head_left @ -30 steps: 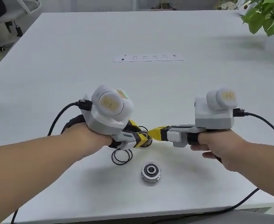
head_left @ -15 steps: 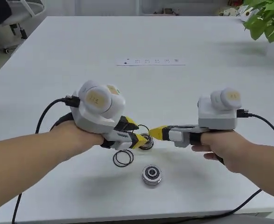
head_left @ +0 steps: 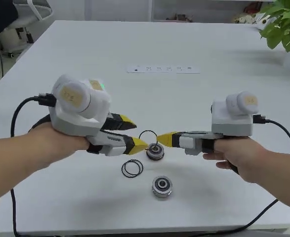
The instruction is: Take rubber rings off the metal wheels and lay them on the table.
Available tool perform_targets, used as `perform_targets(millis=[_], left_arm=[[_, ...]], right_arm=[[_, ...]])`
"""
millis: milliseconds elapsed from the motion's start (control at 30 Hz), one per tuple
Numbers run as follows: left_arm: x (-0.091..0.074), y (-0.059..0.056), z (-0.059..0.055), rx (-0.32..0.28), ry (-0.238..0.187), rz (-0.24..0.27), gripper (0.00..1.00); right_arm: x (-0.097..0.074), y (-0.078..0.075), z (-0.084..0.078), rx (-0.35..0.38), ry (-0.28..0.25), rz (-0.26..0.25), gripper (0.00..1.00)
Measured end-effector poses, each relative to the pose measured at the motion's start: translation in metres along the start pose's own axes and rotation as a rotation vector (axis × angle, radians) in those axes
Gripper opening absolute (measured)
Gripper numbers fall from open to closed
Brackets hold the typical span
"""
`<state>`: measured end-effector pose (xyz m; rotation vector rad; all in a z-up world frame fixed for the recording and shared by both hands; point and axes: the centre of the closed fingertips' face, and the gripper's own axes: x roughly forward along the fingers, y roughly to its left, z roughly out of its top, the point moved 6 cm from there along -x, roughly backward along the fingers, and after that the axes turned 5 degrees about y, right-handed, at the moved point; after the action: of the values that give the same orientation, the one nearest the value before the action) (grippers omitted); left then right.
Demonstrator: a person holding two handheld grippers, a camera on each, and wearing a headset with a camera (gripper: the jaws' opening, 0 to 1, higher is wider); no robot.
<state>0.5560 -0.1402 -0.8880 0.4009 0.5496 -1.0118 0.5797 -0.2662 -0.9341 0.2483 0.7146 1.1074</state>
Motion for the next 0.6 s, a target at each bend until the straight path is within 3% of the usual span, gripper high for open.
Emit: perform_targets(millis=[600], left_arm=[[-0.039, -0.002, -0.011, -0.030, -0.013, 0.049, 0.53]], right_arm=[[0.015, 0.019, 0.000, -0.001, 0.040, 0.037, 0.00]])
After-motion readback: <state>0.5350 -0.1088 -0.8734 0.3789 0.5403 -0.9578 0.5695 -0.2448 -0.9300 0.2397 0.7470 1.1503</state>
